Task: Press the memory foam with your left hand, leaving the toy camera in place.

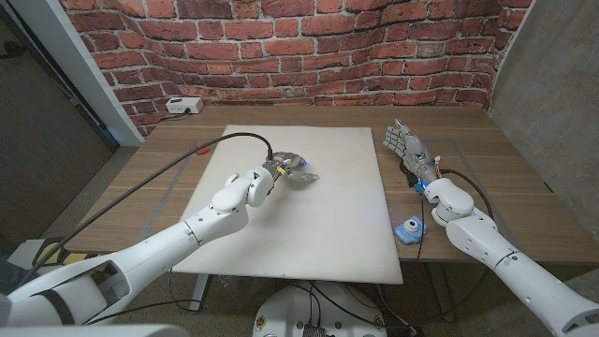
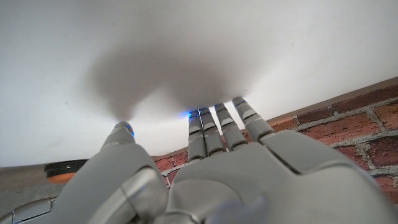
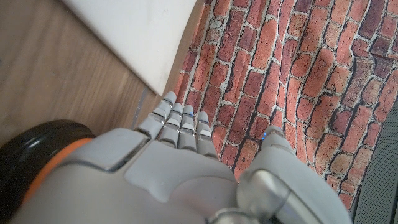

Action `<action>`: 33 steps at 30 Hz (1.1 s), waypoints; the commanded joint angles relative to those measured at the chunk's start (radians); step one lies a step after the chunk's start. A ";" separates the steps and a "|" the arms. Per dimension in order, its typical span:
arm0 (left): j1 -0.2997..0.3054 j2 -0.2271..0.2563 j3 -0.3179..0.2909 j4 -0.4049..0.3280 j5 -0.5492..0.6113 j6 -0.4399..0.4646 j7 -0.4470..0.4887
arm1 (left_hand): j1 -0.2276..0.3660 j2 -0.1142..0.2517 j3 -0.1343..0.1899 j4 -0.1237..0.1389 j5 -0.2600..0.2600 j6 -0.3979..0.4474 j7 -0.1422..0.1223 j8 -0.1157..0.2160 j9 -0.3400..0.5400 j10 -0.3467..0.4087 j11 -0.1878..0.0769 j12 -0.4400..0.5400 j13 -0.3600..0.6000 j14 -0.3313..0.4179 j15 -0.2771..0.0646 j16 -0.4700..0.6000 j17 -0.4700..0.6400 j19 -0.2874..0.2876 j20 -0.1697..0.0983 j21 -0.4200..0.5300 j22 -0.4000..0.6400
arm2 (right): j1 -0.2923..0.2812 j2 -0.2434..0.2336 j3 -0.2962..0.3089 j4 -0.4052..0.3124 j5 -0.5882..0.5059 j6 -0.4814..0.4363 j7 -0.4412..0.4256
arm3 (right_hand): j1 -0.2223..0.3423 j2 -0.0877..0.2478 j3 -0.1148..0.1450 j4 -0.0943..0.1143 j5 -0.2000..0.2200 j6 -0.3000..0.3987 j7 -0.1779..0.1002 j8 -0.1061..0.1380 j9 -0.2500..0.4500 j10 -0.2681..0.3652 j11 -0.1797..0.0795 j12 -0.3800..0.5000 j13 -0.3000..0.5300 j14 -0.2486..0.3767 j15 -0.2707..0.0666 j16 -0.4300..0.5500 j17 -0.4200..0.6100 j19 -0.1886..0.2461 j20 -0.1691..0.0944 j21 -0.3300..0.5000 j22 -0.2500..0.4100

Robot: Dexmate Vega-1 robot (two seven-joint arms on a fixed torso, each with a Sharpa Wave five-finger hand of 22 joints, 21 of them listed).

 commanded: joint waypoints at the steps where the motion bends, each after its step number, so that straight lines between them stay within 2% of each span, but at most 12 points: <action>1: 0.028 -0.006 -0.046 -0.023 -0.017 -0.035 0.149 | 0.005 0.000 0.002 -0.001 -0.003 0.003 0.002 -0.001 -0.001 -0.001 -0.007 -0.006 0.002 0.006 0.001 -0.001 0.000 0.000 -0.005 -0.003 -0.001 | -0.011 0.001 0.008 0.002 -0.002 0.025 0.004 | -0.004 0.002 0.001 -0.004 -0.003 0.010 0.002 -0.001 0.002 0.012 0.000 0.004 0.005 0.009 -0.004 0.001 0.005 0.008 0.000 -0.003 0.004; 4: 0.050 -0.008 -0.074 -0.020 -0.047 -0.070 0.227 | 0.008 0.001 0.003 -0.002 -0.003 0.004 0.001 -0.001 -0.001 -0.002 -0.007 -0.007 0.002 0.006 -0.001 -0.001 0.000 -0.001 -0.006 -0.004 -0.001 | -0.017 0.001 0.011 0.000 -0.001 0.032 0.004 | -0.004 0.002 0.000 -0.004 -0.003 0.010 0.002 -0.001 0.002 0.012 0.000 0.004 0.005 0.010 -0.005 0.001 0.005 0.009 -0.001 -0.003 0.004; 10: 0.081 -0.010 -0.116 -0.025 -0.104 -0.111 0.318 | 0.013 0.003 0.005 -0.005 -0.002 0.008 -0.001 -0.001 -0.001 0.001 -0.006 -0.007 0.002 0.006 -0.001 -0.002 -0.001 -0.009 -0.009 -0.007 -0.002 | -0.025 0.001 0.013 0.001 -0.003 0.046 0.004 | -0.005 0.001 0.000 -0.005 -0.003 0.011 0.002 -0.001 0.002 0.013 0.001 0.005 0.005 0.011 -0.004 0.001 0.005 0.011 -0.001 -0.003 0.004; 22: 0.122 -0.006 -0.168 -0.054 -0.161 -0.138 0.422 | 0.022 0.004 0.008 -0.010 -0.001 0.011 -0.001 -0.002 -0.001 0.007 -0.007 -0.007 0.002 0.007 -0.002 -0.003 -0.001 -0.022 -0.011 -0.013 -0.002 | -0.032 0.002 0.016 0.000 -0.003 0.053 0.003 | -0.006 0.001 -0.001 -0.007 -0.003 0.013 0.001 -0.001 0.002 0.014 0.000 0.004 0.005 0.014 -0.005 0.001 0.005 0.013 -0.002 -0.005 0.004; 26: 0.140 -0.013 -0.189 -0.064 -0.184 -0.121 0.451 | 0.024 0.005 0.008 -0.011 -0.001 0.013 0.001 -0.002 -0.001 0.007 -0.008 -0.007 0.001 0.007 -0.001 -0.003 -0.001 -0.023 -0.012 -0.013 -0.002 | -0.031 0.003 0.015 0.001 -0.005 0.057 0.005 | -0.007 0.001 -0.001 -0.007 -0.003 0.013 0.001 -0.001 0.002 0.015 0.001 0.004 0.005 0.014 -0.005 0.001 0.005 0.014 -0.003 -0.006 0.004; 30: 0.158 -0.015 -0.226 -0.062 -0.262 -0.153 0.471 | 0.026 0.005 0.009 -0.012 -0.001 0.012 0.005 -0.003 -0.001 0.006 0.005 -0.008 0.001 0.009 0.002 -0.003 -0.001 -0.023 -0.011 -0.014 -0.002 | -0.029 0.006 0.014 0.007 -0.008 0.067 0.009 | -0.007 0.002 -0.001 -0.007 -0.003 0.013 0.001 -0.001 0.002 0.015 0.001 0.004 0.005 0.015 -0.005 0.001 0.005 0.014 -0.002 -0.006 0.004; 33: 0.174 -0.014 -0.259 -0.057 -0.338 -0.198 0.488 | 0.027 0.006 0.009 -0.012 -0.001 0.011 0.007 -0.004 -0.001 0.006 0.004 -0.008 0.001 0.008 0.003 -0.004 -0.001 -0.023 -0.012 -0.014 -0.002 | -0.027 0.017 0.014 0.021 -0.011 0.090 0.010 | -0.008 0.002 -0.002 -0.008 -0.003 0.014 0.000 0.000 0.002 0.016 0.000 0.004 0.005 0.020 -0.006 0.002 0.005 0.016 -0.002 -0.006 0.004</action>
